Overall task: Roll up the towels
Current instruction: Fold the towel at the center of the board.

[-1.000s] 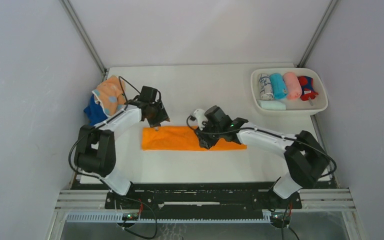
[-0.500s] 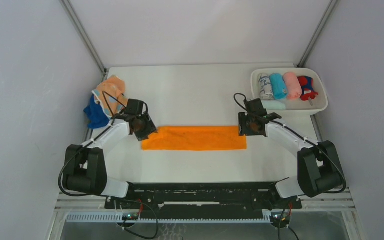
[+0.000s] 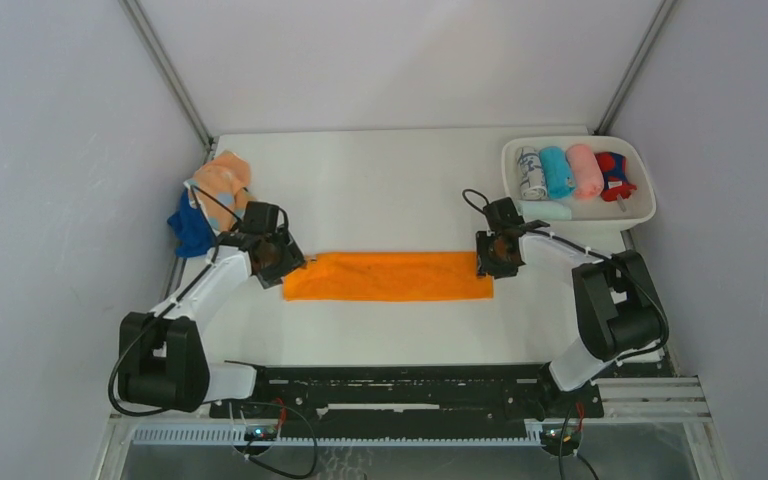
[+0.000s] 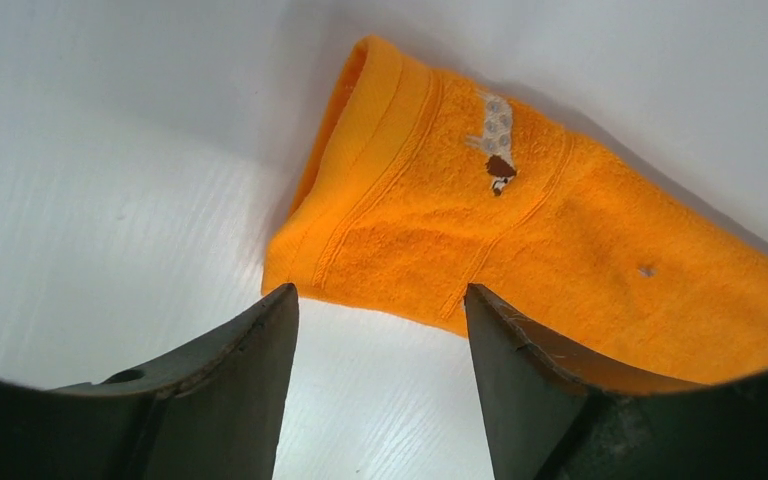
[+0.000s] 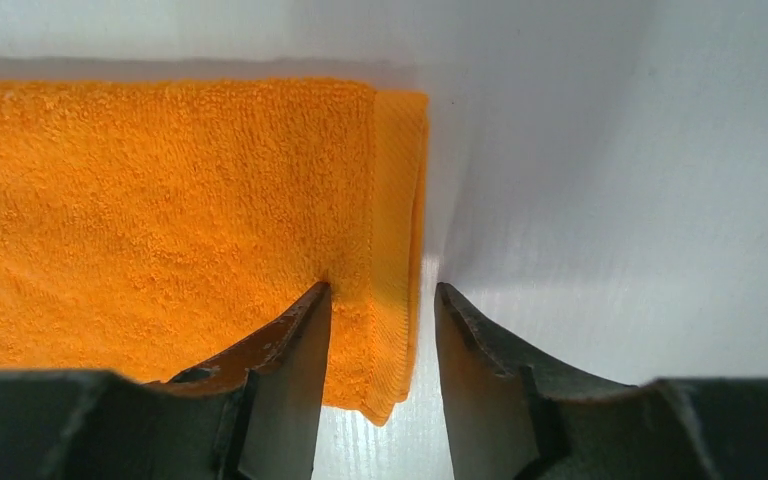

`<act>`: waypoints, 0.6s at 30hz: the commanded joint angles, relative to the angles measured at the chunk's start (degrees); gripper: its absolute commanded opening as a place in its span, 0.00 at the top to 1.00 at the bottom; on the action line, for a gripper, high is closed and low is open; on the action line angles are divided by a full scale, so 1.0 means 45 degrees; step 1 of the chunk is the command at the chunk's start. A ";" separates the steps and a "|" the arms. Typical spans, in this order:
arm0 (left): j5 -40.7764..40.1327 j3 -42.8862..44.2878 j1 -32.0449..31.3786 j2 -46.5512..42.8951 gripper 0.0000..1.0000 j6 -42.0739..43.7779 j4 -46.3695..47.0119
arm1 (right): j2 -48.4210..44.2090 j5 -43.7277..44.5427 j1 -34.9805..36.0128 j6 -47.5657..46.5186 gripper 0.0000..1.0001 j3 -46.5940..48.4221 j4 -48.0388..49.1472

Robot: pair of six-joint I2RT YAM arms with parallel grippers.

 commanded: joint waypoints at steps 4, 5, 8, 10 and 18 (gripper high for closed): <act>-0.0623 0.0389 0.0090 -0.1219 0.32 0.0729 -0.0966 | 0.0804 0.0138 -0.0233 0.0380 0.60 0.0815 -0.1109; -0.0686 0.0439 0.0084 -0.1411 0.32 0.0774 -0.1070 | 0.0933 0.0317 -0.0235 0.0403 0.61 0.0839 -0.1271; -0.0885 0.0606 0.0101 -0.1789 0.32 0.0943 -0.1403 | 0.1210 0.0640 -0.0245 0.0485 0.63 0.0754 -0.1586; -0.1080 0.0713 0.0106 -0.1995 0.32 0.1074 -0.1571 | 0.1297 0.0765 -0.0255 0.0507 0.67 0.0799 -0.1711; -0.0844 0.0865 0.0119 -0.2084 0.26 0.1437 -0.1679 | 0.1469 0.2297 -0.0578 0.0212 1.00 0.1103 -0.2229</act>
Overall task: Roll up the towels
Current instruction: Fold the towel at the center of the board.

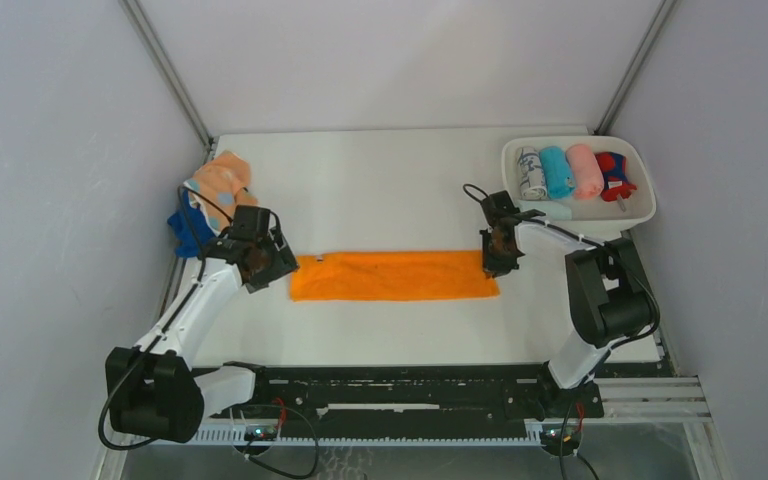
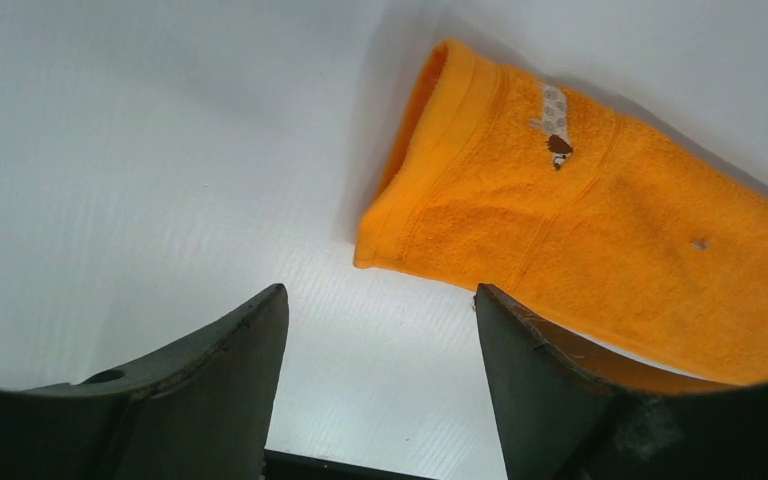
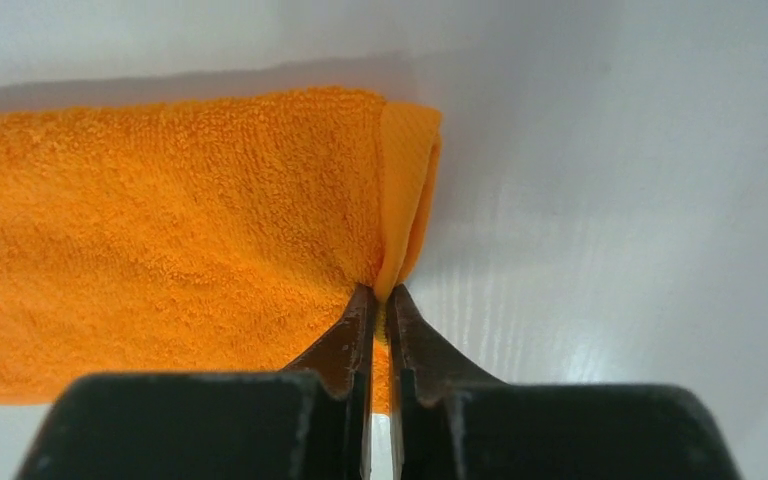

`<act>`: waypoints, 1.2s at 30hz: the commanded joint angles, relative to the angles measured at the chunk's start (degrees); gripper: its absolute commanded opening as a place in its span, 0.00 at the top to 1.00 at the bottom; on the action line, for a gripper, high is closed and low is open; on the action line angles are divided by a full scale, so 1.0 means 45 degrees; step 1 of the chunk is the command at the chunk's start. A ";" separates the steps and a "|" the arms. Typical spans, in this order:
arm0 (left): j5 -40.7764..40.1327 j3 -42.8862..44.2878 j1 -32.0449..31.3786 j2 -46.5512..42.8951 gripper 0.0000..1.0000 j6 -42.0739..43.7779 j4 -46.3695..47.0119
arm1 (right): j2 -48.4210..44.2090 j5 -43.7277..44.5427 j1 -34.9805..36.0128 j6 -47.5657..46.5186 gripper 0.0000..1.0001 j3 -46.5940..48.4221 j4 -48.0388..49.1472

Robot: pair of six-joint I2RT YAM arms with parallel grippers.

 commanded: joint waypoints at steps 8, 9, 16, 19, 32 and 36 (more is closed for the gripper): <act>0.2380 0.0331 0.0069 0.0551 0.22 0.0246 0.0917 | -0.1831 0.5347 -0.0836 -0.0102 1.00 0.0408 -0.1841; 0.2784 0.0291 0.0070 0.0694 0.21 0.0186 0.1122 | -0.2045 0.5361 -0.0701 -0.0176 1.00 0.0493 -0.1846; 0.5279 0.0476 -0.0343 0.1357 0.23 -0.0619 0.3043 | -0.3061 0.4745 0.0294 -0.1076 1.00 0.0839 -0.1306; 0.6325 0.0934 -0.0715 0.2092 0.32 -0.1407 0.4326 | -0.2964 0.4624 0.0433 -0.1143 1.00 0.0859 -0.1204; 0.6292 0.1918 -0.1153 0.6944 0.65 -0.2828 0.6527 | -0.2813 0.5052 0.0202 -0.0920 1.00 0.0859 -0.1488; 0.5392 0.0389 -0.0813 0.6616 0.67 -0.3294 0.6468 | -0.3100 0.5197 -0.0184 -0.0695 1.00 0.0802 -0.1586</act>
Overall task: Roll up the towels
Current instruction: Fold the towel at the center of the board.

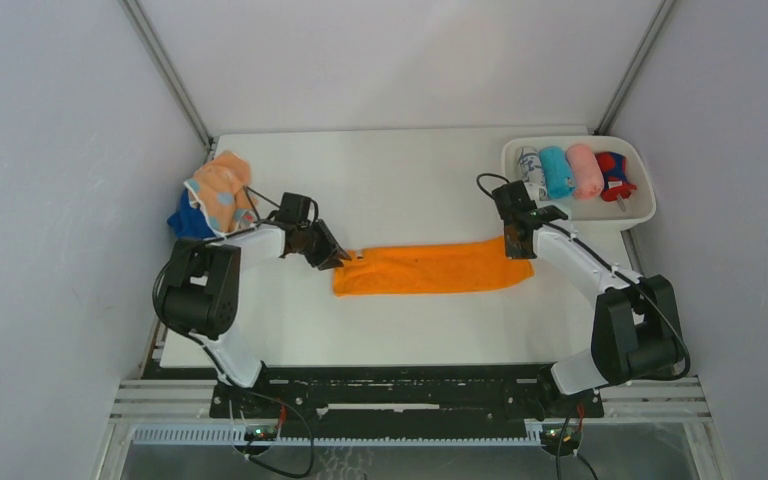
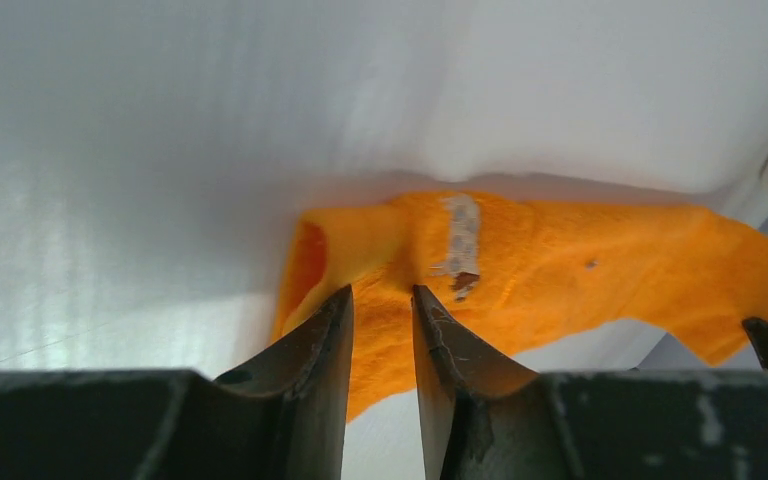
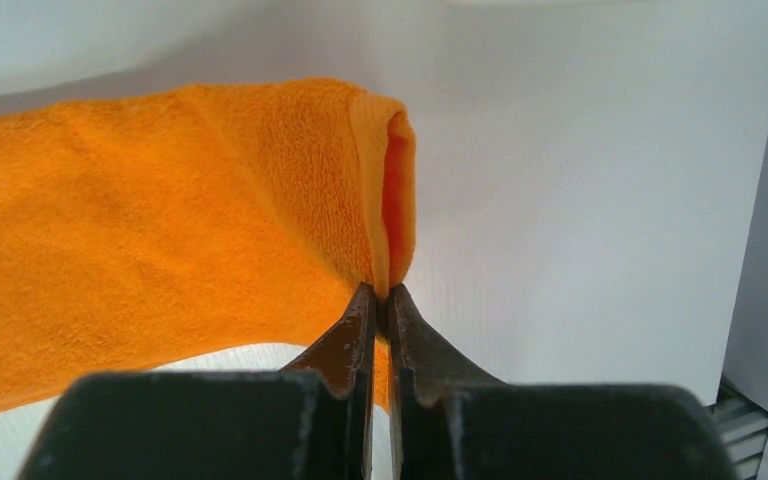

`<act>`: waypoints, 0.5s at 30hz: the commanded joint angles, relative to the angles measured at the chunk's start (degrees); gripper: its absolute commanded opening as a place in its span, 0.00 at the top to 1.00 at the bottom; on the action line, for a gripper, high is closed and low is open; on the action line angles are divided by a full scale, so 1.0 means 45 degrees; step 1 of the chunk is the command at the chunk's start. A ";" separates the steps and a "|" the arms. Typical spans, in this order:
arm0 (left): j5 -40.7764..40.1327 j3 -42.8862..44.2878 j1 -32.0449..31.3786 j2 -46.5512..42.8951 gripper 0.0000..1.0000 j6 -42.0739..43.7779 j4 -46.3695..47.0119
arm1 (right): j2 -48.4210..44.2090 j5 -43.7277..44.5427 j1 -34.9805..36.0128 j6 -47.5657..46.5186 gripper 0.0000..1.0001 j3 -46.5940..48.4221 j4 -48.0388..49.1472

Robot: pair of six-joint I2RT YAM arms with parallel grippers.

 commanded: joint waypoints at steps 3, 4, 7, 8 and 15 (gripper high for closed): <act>-0.1376 -0.2144 0.0414 -0.1299 0.66 -0.0835 0.0439 | -0.0500 0.0305 -0.0630 0.0245 1.00 0.0305 0.0026; -0.1526 -0.2517 0.0372 -0.1584 0.65 -0.0913 0.0480 | -0.0544 0.0266 -0.0656 0.0246 1.00 0.0305 0.0073; -0.1771 -0.3881 0.0203 -0.2497 0.63 -0.1327 0.0851 | -0.0650 0.0221 -0.0690 0.0152 1.00 0.0332 0.0186; -0.1770 -0.4255 0.0140 -0.2803 0.62 -0.1514 0.1042 | -0.0670 0.0195 -0.0705 0.0108 1.00 0.0369 0.0205; -0.1981 -0.5475 -0.1109 -0.4552 0.55 -0.3024 0.2215 | -0.0731 -0.0751 -0.0237 -0.0636 1.00 0.1013 0.0363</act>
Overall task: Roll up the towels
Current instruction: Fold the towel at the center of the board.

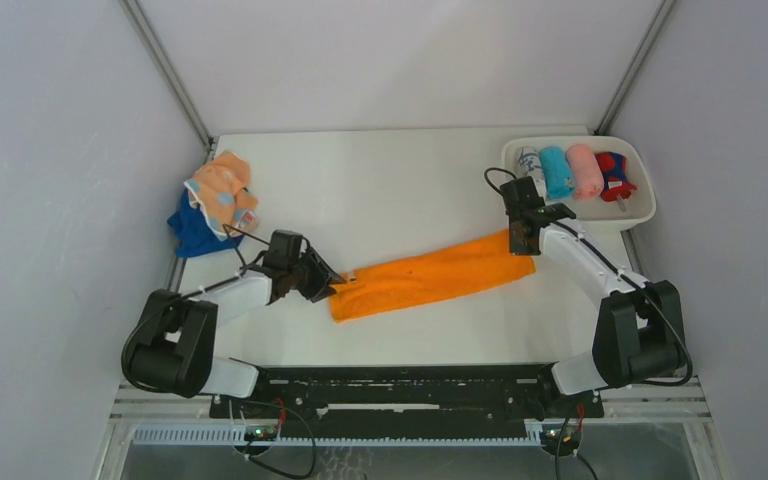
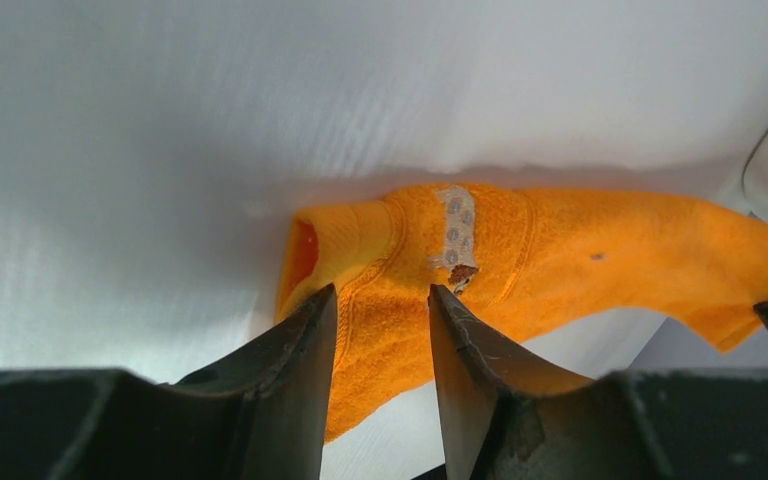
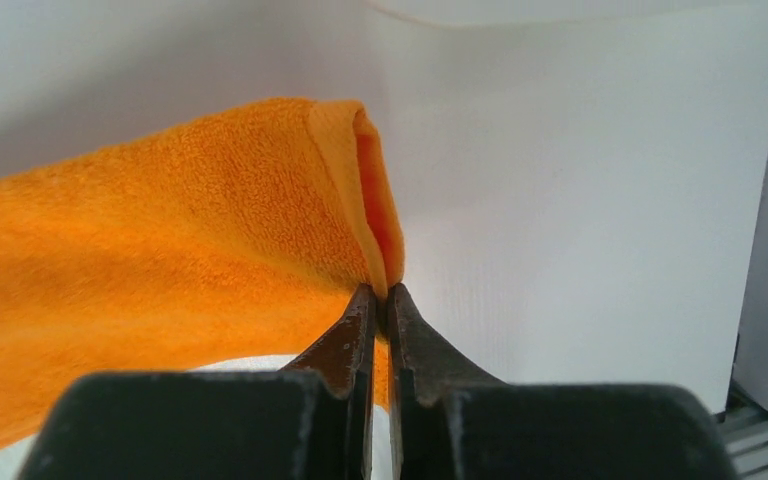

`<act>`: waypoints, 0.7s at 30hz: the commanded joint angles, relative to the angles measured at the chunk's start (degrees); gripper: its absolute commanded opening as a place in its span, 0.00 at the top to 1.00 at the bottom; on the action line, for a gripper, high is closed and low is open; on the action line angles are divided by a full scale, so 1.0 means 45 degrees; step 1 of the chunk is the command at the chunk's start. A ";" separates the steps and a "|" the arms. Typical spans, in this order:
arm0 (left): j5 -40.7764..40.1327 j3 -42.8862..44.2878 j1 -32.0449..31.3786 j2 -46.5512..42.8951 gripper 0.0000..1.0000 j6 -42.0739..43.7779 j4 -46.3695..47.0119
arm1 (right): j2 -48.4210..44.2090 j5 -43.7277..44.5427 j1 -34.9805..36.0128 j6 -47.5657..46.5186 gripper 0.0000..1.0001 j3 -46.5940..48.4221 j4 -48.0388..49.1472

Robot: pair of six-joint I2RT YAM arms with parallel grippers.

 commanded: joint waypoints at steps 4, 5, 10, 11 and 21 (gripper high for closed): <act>-0.0742 -0.0402 -0.1374 -0.0586 0.52 -0.1492 0.1109 | -0.0059 -0.1076 0.1099 -0.1061 1.00 0.1761 -0.0023; -0.0663 -0.0272 -0.1411 -0.0565 0.51 -0.1473 0.1188 | 0.0054 -0.1288 0.1308 -0.1137 1.00 0.1973 -0.0148; -0.0518 0.0122 -0.1384 -0.1189 0.50 -0.0913 0.0970 | 0.0414 -0.2118 0.2516 -0.1361 1.00 0.2890 -0.0693; -0.0523 0.0194 -0.1395 -0.1451 0.49 -0.0747 0.0783 | 0.0479 -0.2332 0.2772 -0.1401 1.00 0.3183 -0.0798; -0.2076 -0.0109 -0.1170 -0.4727 0.47 0.0305 -0.2404 | 0.1059 -0.2907 0.4512 -0.1357 1.00 0.4304 -0.1234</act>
